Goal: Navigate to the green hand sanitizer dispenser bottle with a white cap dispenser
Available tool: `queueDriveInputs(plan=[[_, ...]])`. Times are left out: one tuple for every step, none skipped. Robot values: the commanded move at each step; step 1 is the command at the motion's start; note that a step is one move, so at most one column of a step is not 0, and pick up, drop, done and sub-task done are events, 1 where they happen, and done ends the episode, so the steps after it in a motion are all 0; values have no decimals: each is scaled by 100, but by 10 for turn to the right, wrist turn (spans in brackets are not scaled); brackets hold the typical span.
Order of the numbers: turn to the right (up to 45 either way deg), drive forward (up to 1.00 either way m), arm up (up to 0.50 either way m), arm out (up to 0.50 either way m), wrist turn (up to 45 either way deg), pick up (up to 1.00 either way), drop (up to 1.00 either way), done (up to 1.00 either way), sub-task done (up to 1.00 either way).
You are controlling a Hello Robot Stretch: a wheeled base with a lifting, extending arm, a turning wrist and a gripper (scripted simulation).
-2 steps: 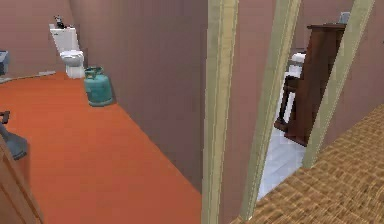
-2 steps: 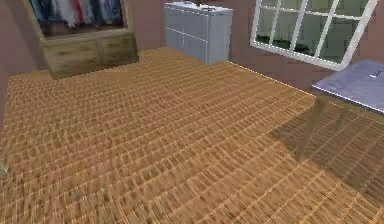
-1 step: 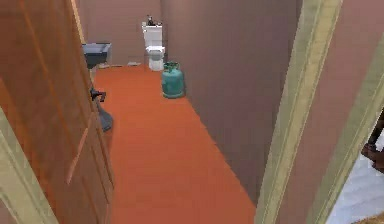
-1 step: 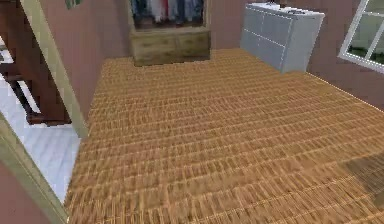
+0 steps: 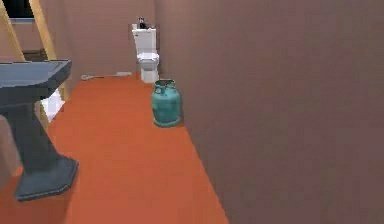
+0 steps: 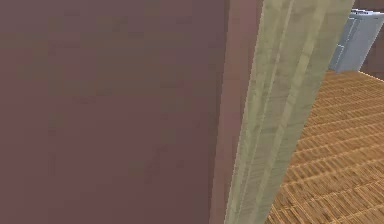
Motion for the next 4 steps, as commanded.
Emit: queueDriveInputs(plan=[[-30, 0, 0, 0, 0, 0, 0, 0, 0], [0, 20, 0, 0, 0, 0, 0, 0, 0], [-360, 0, 0, 0, 0, 0, 0, 0, 0], [0, 70, 0, 0, 0, 0, 0, 0, 0]])
